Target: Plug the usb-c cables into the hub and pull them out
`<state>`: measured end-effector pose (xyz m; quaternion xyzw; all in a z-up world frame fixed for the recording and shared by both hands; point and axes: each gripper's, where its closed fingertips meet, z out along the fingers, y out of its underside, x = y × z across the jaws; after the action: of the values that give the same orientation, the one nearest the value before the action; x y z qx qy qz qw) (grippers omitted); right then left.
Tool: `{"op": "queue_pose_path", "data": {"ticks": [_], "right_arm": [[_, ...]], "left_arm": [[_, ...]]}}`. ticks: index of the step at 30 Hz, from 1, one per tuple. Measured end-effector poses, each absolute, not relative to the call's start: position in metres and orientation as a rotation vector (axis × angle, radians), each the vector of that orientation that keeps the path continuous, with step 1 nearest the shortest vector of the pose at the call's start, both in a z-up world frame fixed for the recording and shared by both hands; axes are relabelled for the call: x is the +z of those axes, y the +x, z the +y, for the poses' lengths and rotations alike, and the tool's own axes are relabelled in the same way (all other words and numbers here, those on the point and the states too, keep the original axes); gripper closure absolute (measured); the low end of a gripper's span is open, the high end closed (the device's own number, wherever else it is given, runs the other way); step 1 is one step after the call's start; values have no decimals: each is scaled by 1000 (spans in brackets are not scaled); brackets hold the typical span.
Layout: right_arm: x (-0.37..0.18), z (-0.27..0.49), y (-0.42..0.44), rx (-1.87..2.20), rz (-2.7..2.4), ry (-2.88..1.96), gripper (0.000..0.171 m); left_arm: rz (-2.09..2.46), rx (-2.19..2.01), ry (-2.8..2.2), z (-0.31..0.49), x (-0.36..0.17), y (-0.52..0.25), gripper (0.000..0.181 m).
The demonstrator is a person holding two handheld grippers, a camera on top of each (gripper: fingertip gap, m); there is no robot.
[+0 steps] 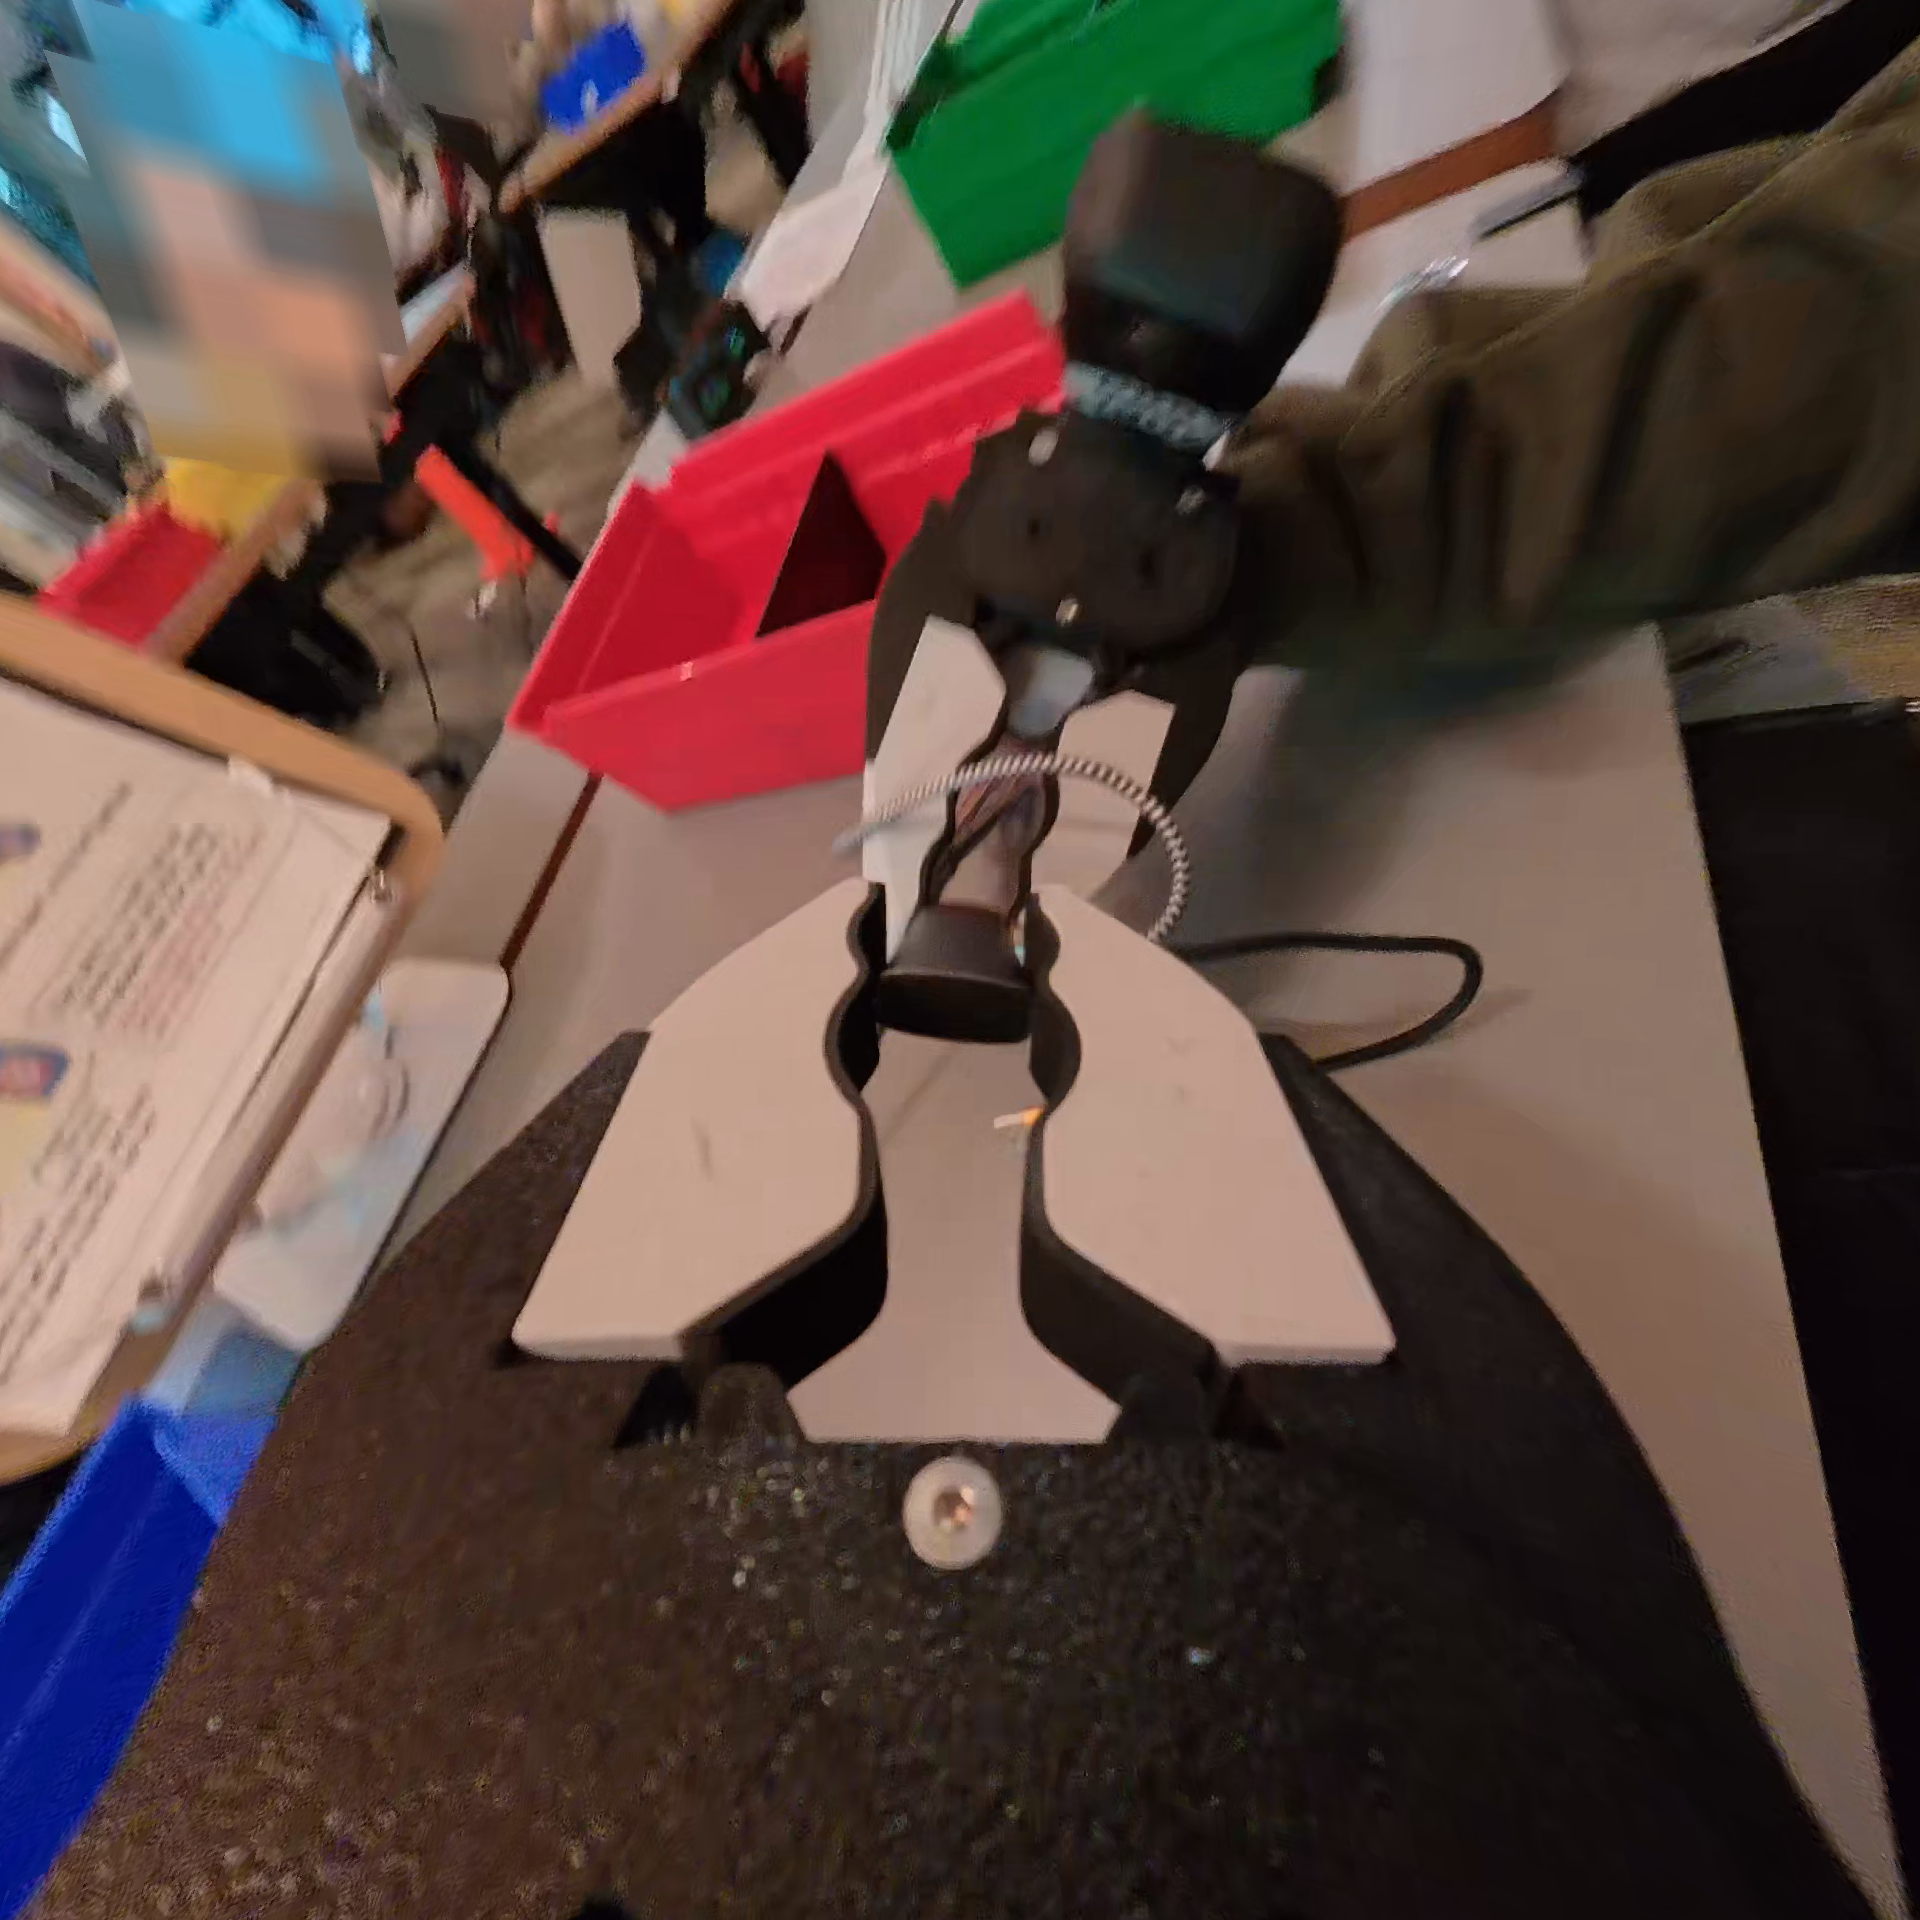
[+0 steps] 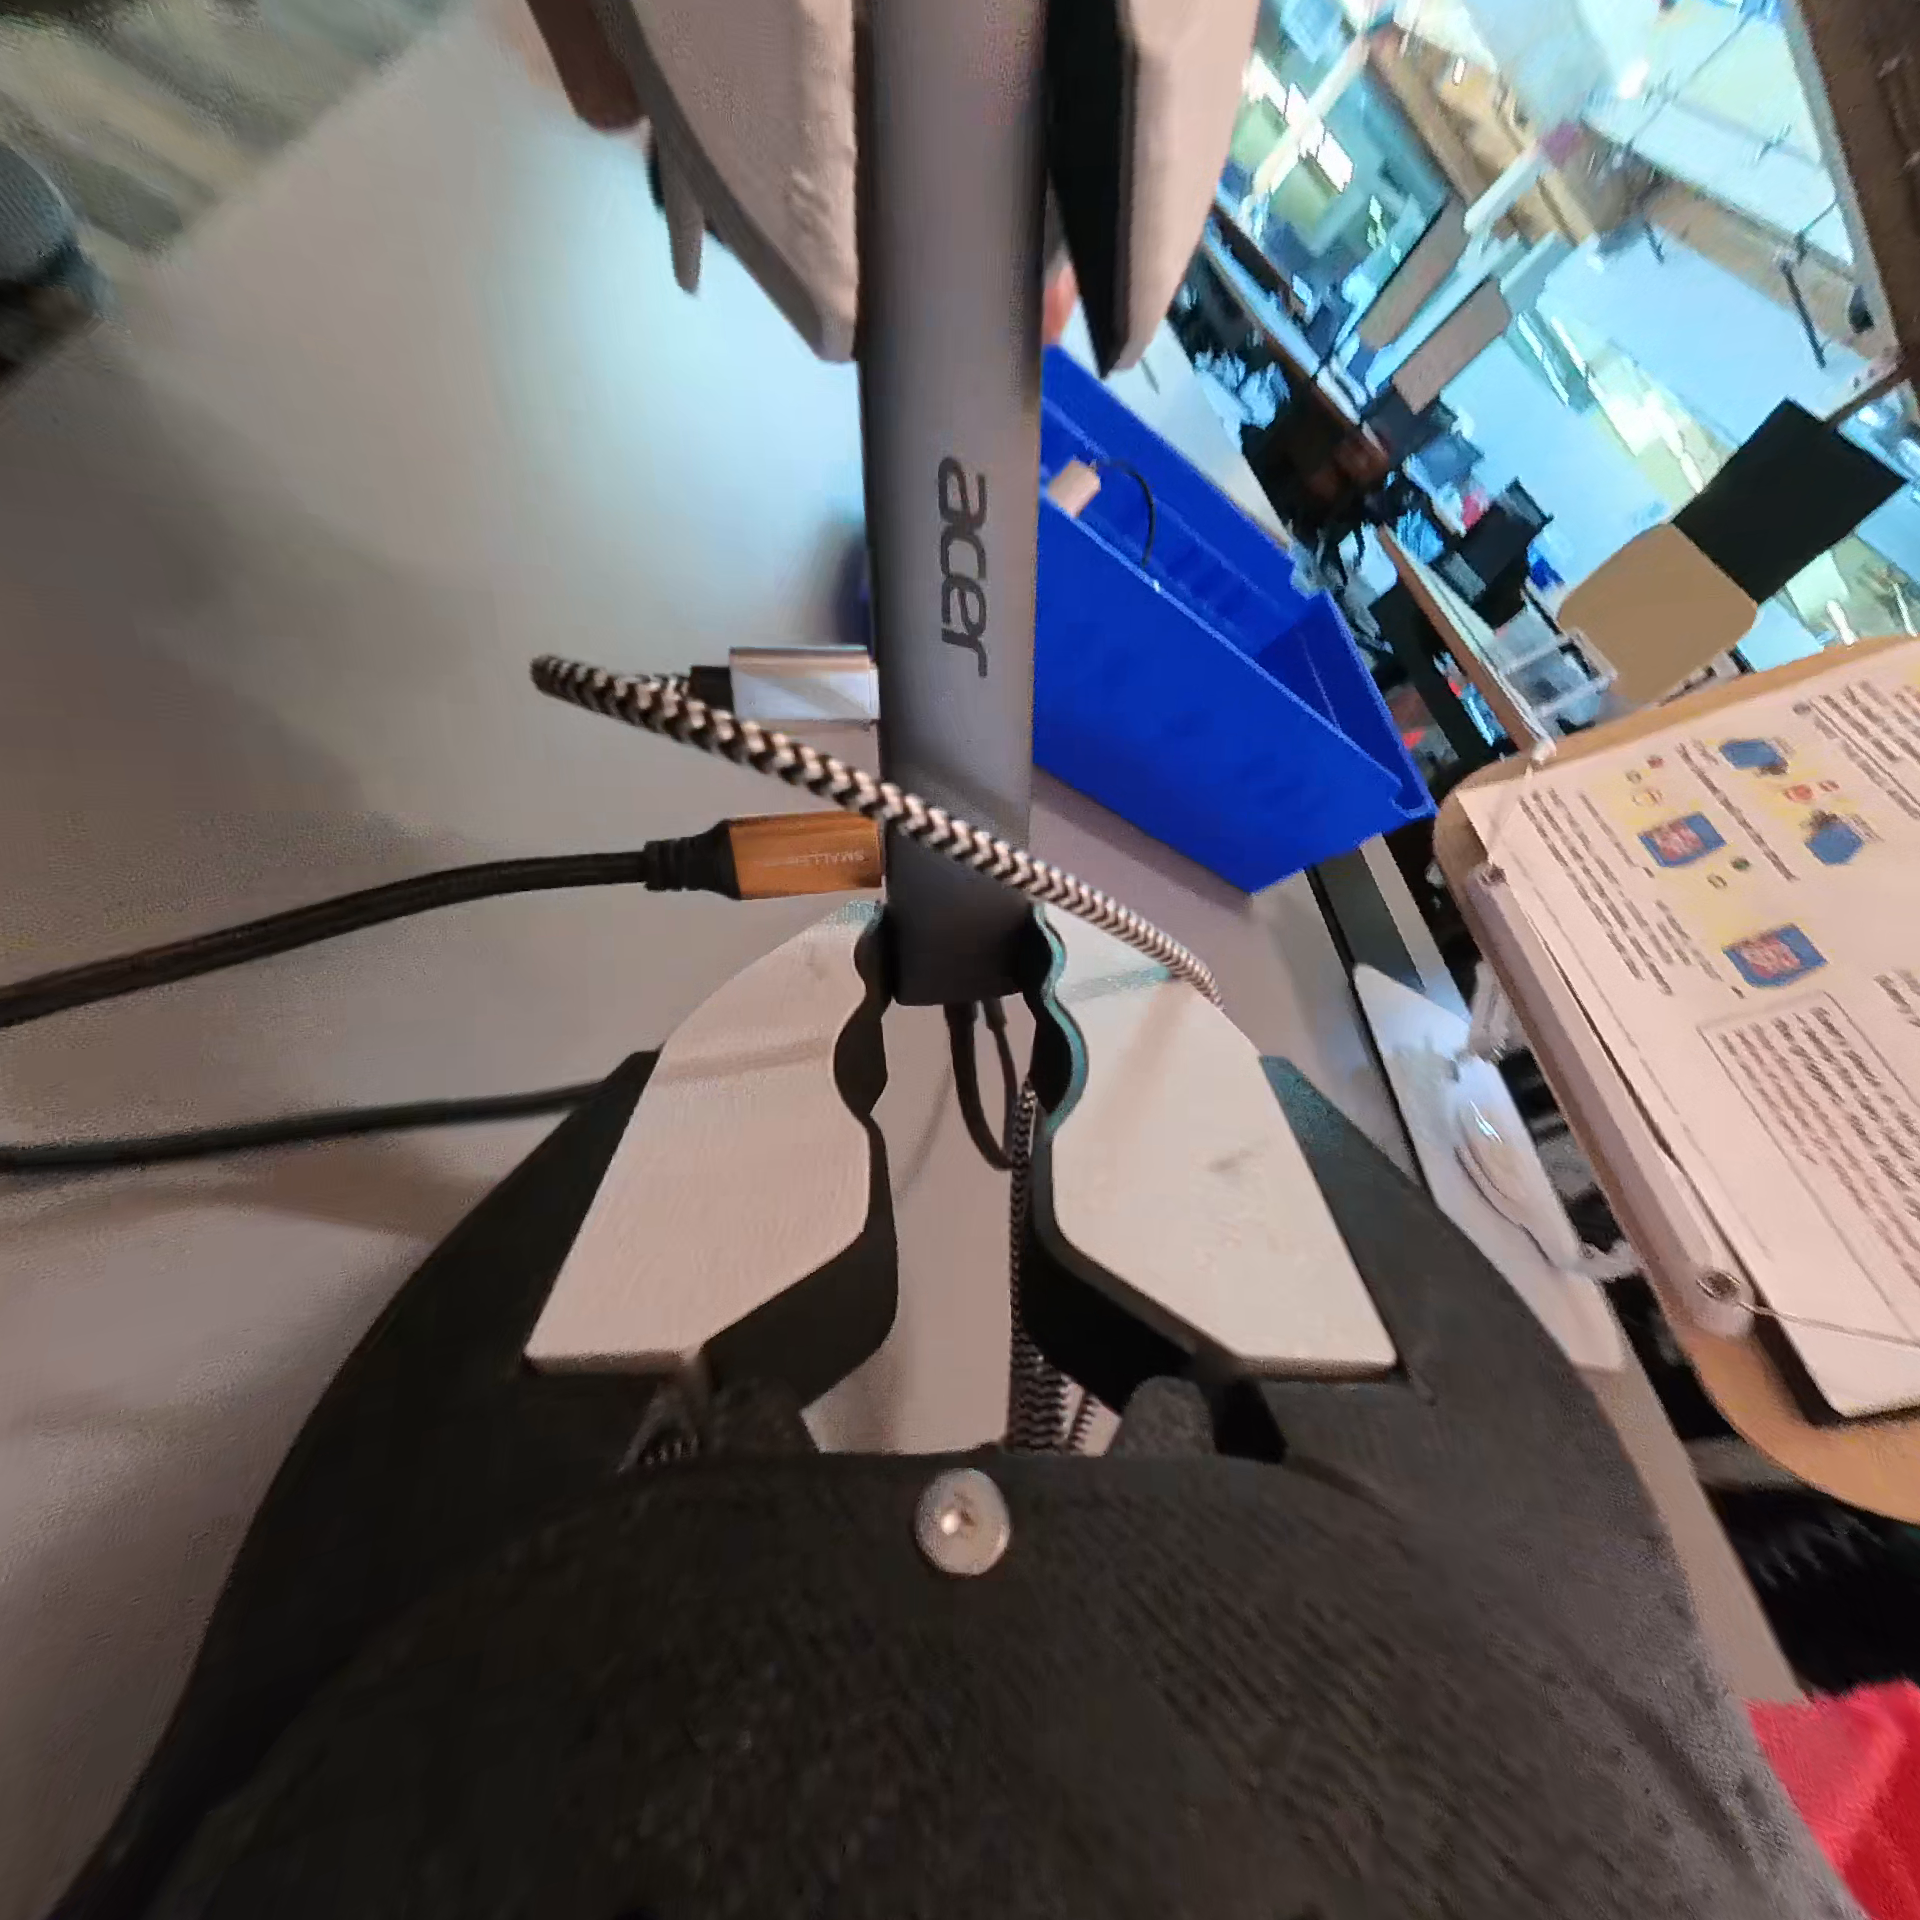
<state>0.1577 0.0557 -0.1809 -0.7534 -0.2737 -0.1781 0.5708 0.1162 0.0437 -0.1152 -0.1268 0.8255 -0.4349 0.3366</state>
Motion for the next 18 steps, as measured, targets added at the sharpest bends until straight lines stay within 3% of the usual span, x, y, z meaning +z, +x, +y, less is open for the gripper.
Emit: {"op": "queue_pose_path", "data": {"ticks": [1, 12, 16, 18], "right_arm": [[-183, 53, 163, -461, -652, -1800, 147], [-191, 24, 195, -688, -750, -2045, 147], [-189, 25, 190, -724, -810, -2057, 147], [-190, 25, 189, -765, -848, -2058, 147]], "left_arm": [[2157, -1105, -385, 48, -120, 119, 156], [2166, -952, -521, 53, -139, 123, 133], [2197, -783, -469, 47, -148, 129, 139], [2209, -766, -445, 42, -153, 131, 151]]}}
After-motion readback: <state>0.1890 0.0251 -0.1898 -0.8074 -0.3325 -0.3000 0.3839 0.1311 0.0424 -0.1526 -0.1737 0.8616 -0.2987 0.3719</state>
